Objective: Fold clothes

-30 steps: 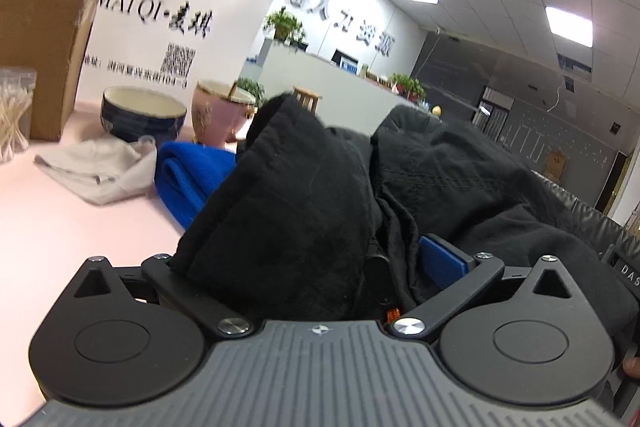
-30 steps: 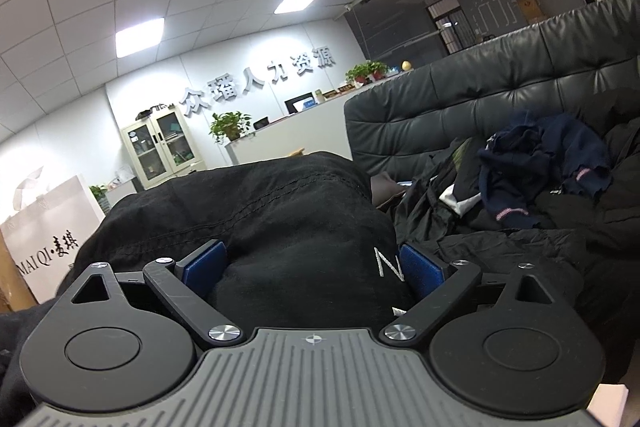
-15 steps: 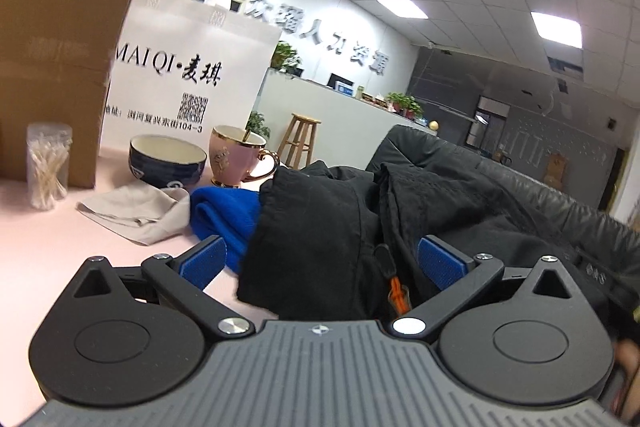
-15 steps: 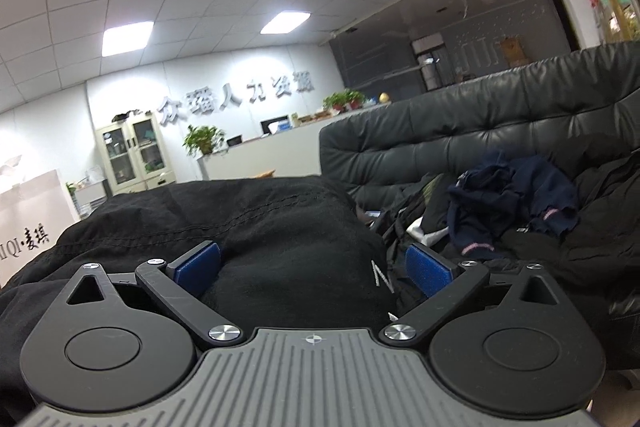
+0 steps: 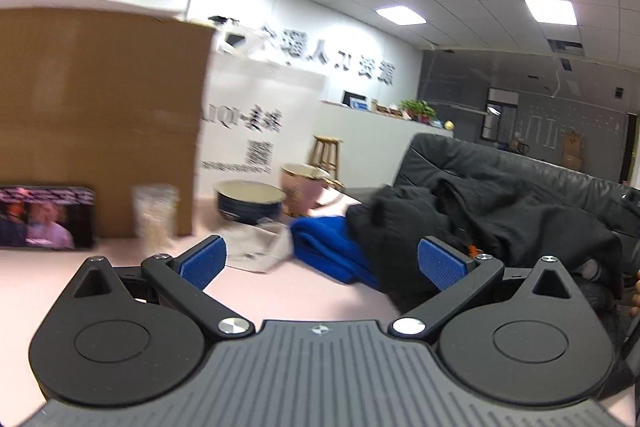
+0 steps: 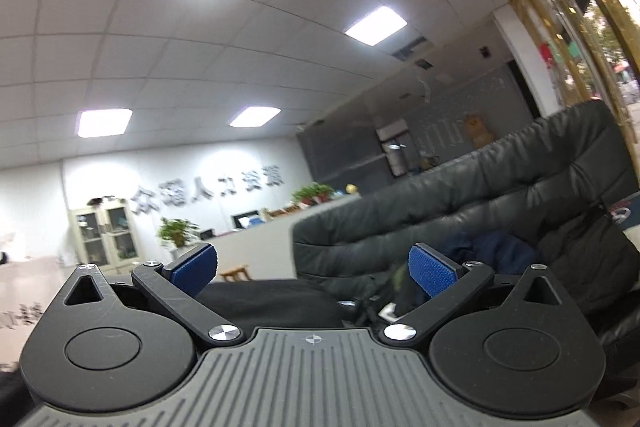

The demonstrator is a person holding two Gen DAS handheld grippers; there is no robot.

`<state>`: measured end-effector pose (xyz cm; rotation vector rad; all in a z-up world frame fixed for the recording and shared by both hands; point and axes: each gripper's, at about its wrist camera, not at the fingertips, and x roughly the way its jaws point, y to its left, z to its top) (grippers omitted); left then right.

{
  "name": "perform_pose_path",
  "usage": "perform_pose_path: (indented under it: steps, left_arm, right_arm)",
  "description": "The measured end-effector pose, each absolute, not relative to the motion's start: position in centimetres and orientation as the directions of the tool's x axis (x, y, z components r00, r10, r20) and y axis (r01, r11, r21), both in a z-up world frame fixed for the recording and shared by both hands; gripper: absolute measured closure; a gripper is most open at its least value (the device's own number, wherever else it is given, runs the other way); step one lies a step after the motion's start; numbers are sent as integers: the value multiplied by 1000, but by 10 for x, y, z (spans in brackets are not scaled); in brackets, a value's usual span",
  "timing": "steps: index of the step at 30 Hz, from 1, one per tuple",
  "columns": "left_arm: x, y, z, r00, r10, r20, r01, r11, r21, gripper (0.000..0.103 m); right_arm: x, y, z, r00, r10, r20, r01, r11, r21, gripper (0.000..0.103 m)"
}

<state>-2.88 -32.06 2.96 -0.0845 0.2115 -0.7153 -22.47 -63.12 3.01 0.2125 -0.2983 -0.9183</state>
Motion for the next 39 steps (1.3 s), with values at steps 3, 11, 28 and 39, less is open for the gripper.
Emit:
perform_pose_path:
  steps: [3, 11, 28, 39]
  left_arm:
    - [-29, -296, 34, 755, -638, -154, 619, 770, -152, 0]
    - [-30, -222, 40, 800, -591, -102, 582, 806, -103, 0]
    - [-33, -65, 38, 901, -432, -51, 435, 894, 111, 0]
    - [1, -58, 10, 935, -330, -129, 334, 943, 3, 0]
  right_arm:
    - [-217, -604, 43, 627, -753, 201, 697, 657, 288, 0]
    - [-183, -508, 67, 825, -509, 246, 471, 860, 199, 0]
    - [-91, -313, 80, 991, 136, -12, -130, 970, 206, 0]
    - [-34, -319, 64, 994, 102, -49, -98, 993, 69, 0]
